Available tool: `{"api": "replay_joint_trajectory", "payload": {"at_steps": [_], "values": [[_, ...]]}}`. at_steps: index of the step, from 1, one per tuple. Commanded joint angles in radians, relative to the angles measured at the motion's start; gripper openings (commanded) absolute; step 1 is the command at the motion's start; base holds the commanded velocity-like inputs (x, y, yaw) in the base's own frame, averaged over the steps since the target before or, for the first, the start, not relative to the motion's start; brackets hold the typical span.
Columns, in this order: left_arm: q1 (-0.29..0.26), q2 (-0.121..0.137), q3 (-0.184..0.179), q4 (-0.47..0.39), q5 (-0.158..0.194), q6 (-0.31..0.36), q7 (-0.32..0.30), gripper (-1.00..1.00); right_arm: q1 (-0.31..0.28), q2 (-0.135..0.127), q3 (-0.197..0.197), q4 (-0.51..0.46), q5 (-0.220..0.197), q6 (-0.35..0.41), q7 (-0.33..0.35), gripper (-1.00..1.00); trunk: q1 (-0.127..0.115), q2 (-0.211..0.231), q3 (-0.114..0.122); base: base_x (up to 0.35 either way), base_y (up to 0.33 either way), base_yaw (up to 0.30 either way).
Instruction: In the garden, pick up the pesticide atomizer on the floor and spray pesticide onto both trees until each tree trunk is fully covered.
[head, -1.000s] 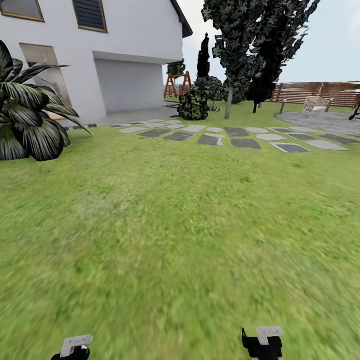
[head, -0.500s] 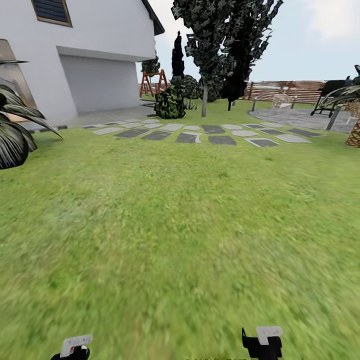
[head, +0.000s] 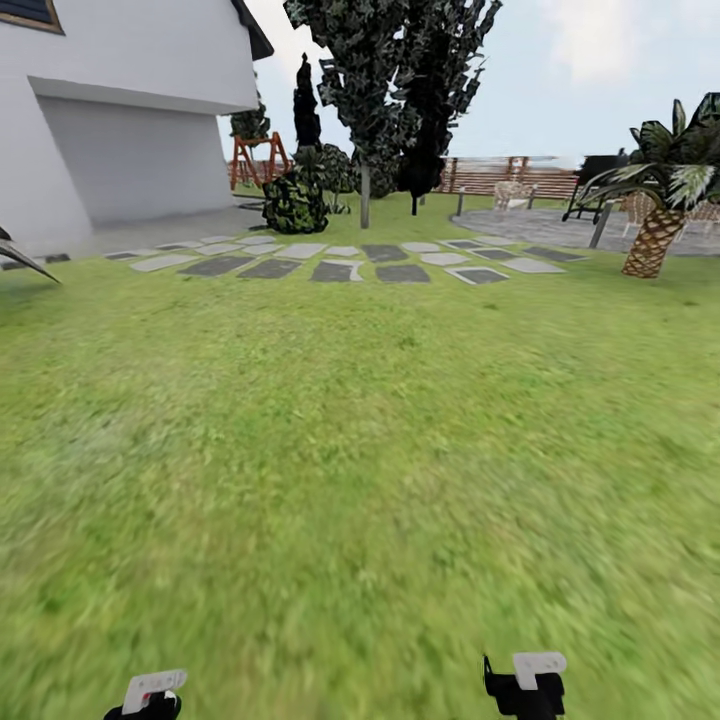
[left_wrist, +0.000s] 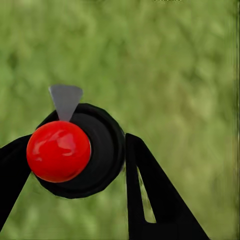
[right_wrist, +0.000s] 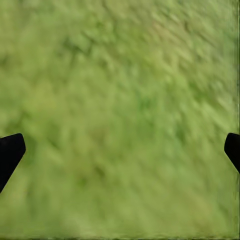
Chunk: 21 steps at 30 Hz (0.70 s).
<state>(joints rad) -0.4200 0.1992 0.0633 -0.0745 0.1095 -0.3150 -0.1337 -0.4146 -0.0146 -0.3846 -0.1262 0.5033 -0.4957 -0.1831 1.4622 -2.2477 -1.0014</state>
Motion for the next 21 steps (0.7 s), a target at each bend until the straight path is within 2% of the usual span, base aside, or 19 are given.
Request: {"api": "replay_joint_trajectory", "payload": {"at_steps": [1,21], "values": [[0.000,0.000,0.005,0.001,0.010,-0.001,-0.010,-1.00,-0.001,0.000,-0.005,0.002,0.011,-0.003,-0.006,1.00,0.000,0.000,-0.002,0.000,0.000,-0.272],[0.000,0.001,0.007,0.002,0.017,-0.001,-0.010,-1.00,-0.001,0.000,-0.005,0.002,0.011,-0.003,-0.005,1.00,0.000,0.000,-0.019,0.000,0.000,-0.272]]}}
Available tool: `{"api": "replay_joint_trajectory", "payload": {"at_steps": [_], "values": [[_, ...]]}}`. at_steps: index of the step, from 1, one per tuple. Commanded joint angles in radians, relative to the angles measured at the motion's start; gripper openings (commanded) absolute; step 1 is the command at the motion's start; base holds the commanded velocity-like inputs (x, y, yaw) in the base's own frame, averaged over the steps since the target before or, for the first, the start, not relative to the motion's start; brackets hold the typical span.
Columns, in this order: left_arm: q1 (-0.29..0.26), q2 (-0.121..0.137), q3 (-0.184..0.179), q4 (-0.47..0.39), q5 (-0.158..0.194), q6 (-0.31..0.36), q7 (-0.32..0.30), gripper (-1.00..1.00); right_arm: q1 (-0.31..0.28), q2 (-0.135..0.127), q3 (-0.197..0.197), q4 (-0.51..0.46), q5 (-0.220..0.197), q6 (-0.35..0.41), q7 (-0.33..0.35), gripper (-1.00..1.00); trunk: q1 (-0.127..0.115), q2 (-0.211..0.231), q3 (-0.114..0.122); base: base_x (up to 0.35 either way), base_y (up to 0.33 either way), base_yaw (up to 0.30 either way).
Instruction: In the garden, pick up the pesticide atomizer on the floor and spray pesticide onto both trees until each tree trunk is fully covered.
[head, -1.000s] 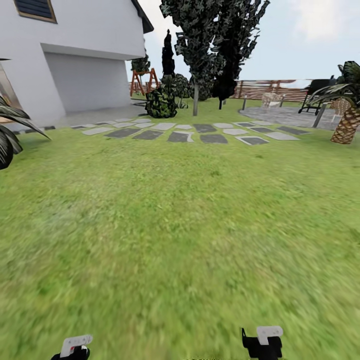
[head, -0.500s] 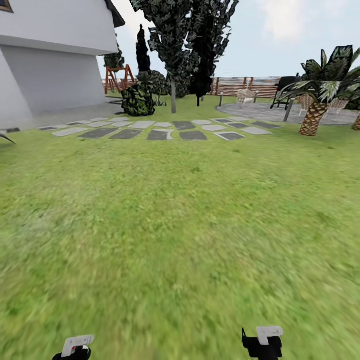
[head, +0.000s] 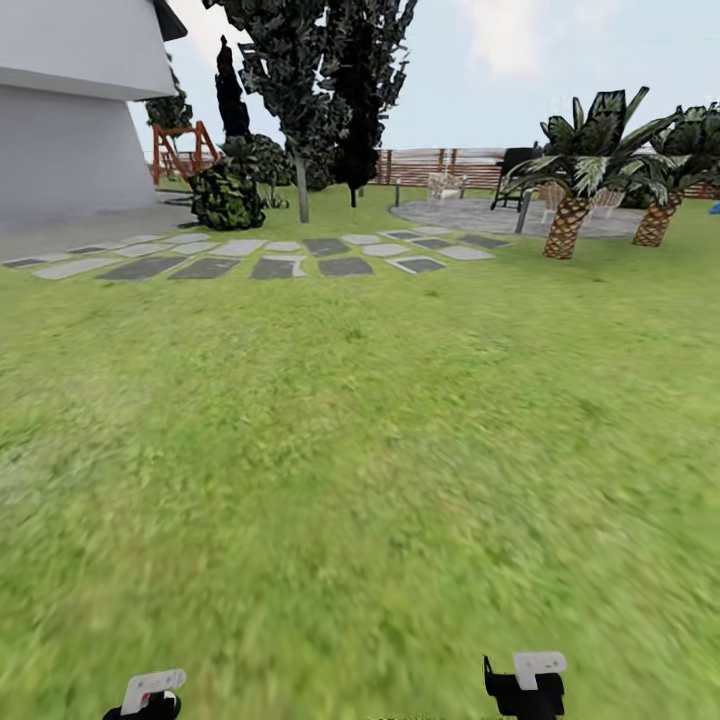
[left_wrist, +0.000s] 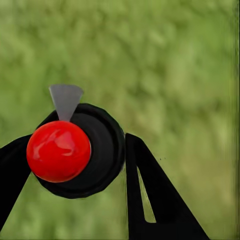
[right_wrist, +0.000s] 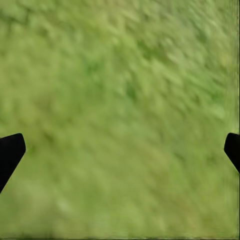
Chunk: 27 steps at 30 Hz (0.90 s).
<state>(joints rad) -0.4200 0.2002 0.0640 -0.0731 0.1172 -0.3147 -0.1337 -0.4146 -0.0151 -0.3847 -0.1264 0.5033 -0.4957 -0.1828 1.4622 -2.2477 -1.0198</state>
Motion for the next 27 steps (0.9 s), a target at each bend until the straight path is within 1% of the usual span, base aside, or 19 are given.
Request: {"api": "replay_joint_trajectory", "payload": {"at_steps": [1,10,19,27], "values": [[0.000,0.000,0.006,0.001,0.010,-0.001,-0.010,-1.00,-0.001,0.000,-0.005,0.002,0.011,-0.003,-0.005,1.00,0.000,0.000,-0.002,0.000,0.000,-0.272],[0.000,0.001,0.008,0.001,0.011,-0.003,-0.009,-1.00,-0.001,0.000,-0.005,0.002,0.011,-0.003,-0.006,1.00,0.000,0.000,-0.010,0.002,-0.014,-0.272],[0.000,0.001,0.007,0.003,0.010,-0.003,-0.009,-1.00,-0.001,0.000,-0.005,0.002,0.011,-0.003,-0.006,1.00,0.000,0.000,-0.017,0.067,-0.242,-0.272],[0.000,0.001,0.008,0.003,0.010,-0.002,-0.009,-1.00,-0.001,0.000,-0.005,0.002,0.011,-0.003,-0.006,1.00,0.000,0.000,-0.023,0.008,-0.269,-0.275]]}}
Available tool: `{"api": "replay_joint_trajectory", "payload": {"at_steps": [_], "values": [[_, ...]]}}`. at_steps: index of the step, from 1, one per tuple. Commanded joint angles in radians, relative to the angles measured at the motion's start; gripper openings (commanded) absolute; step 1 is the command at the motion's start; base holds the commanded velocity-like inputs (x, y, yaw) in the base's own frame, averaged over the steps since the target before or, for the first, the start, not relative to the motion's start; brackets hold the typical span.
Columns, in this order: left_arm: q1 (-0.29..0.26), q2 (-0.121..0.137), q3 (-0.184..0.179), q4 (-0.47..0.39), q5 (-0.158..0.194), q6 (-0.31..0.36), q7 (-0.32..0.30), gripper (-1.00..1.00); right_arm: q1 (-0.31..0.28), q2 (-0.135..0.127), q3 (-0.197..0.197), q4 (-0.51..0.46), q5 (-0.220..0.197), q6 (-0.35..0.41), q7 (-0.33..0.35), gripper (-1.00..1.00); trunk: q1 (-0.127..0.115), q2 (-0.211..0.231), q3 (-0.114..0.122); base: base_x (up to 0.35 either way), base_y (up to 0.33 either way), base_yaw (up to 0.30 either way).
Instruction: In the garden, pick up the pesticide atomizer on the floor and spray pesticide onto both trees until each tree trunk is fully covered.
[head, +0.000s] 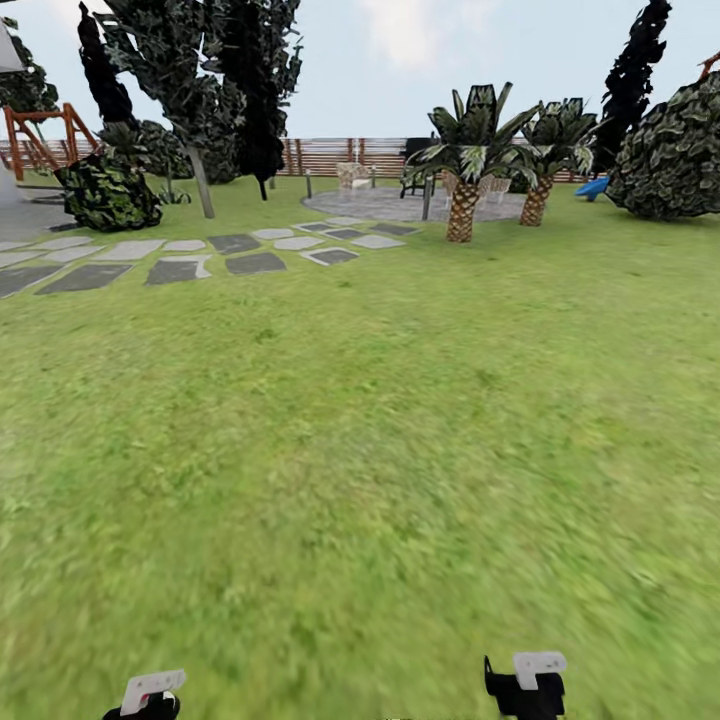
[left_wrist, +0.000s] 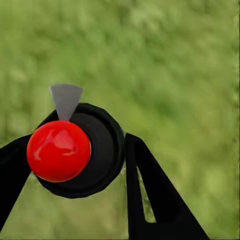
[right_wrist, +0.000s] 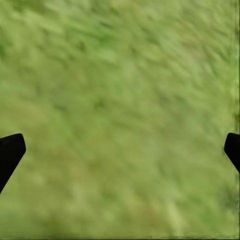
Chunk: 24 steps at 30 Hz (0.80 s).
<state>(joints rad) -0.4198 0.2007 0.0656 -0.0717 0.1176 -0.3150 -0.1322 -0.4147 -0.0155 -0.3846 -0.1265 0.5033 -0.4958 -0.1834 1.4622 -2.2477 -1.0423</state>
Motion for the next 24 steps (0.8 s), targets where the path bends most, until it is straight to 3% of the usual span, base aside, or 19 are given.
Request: {"api": "replay_joint_trajectory", "payload": {"at_steps": [1,24], "values": [[-0.001,0.000,0.006,0.001,0.010,-0.001,-0.010,-1.00,-0.001,0.000,-0.005,0.002,0.011,-0.003,-0.005,1.00,0.000,0.000,-0.001,0.000,-0.271,-0.280],[-0.001,0.002,0.007,0.003,0.010,-0.002,-0.010,-1.00,-0.001,0.000,-0.005,0.002,0.011,-0.003,-0.005,1.00,0.000,0.000,-0.015,0.000,-0.271,-0.280]]}}
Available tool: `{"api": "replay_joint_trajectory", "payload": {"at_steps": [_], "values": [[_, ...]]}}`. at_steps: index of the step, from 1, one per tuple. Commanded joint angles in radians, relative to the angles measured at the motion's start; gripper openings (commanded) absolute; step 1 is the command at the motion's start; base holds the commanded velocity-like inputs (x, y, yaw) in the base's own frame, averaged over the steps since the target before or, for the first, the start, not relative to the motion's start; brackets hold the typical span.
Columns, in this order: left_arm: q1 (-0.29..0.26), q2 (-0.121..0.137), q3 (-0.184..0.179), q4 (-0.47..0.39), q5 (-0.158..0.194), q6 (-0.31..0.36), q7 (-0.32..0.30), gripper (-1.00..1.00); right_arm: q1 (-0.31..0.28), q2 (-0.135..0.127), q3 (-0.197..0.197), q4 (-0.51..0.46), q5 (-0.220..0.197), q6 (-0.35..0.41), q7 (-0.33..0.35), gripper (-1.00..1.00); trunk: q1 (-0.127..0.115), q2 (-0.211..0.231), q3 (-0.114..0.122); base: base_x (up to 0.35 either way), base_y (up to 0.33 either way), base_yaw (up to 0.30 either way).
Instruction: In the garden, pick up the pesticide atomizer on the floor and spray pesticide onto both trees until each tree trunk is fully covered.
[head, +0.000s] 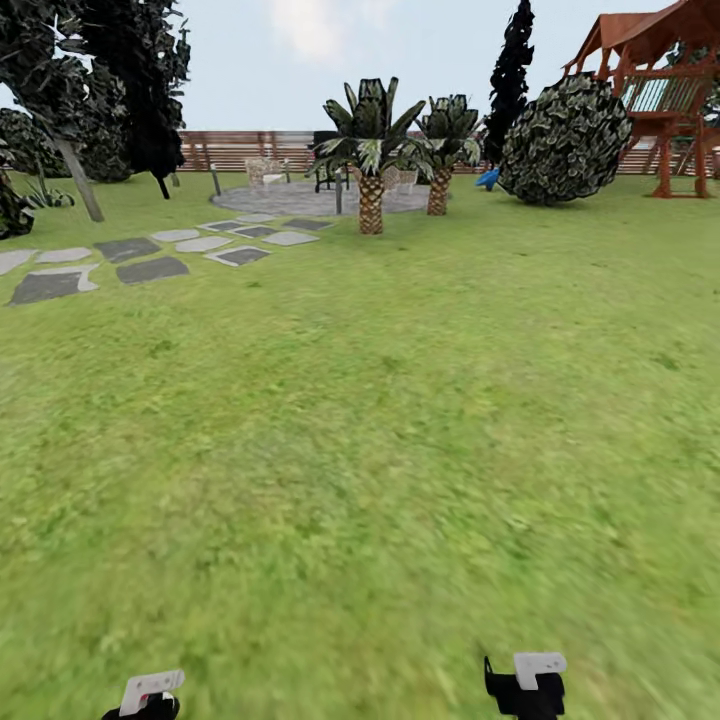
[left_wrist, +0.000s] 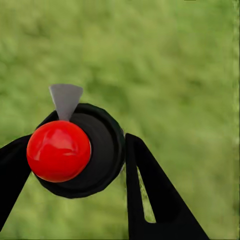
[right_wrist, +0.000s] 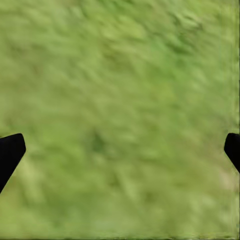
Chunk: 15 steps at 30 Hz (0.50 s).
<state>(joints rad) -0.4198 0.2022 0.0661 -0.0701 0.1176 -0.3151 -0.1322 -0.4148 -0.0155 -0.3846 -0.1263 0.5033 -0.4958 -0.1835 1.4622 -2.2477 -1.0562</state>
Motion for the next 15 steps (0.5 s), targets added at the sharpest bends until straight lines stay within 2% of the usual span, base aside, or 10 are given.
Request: {"api": "replay_joint_trajectory", "payload": {"at_steps": [1,15], "values": [[-0.001,0.000,0.007,0.001,0.010,-0.002,-0.010,-1.00,-0.001,0.000,-0.005,0.002,0.011,-0.003,-0.005,1.00,0.000,0.000,-0.001,0.000,-0.271,-0.280],[-0.001,0.000,0.008,0.001,0.010,-0.001,-0.010,-1.00,-0.001,0.000,-0.005,0.002,0.011,-0.003,-0.005,1.00,0.000,0.000,-0.009,0.000,-0.271,-0.280]]}}
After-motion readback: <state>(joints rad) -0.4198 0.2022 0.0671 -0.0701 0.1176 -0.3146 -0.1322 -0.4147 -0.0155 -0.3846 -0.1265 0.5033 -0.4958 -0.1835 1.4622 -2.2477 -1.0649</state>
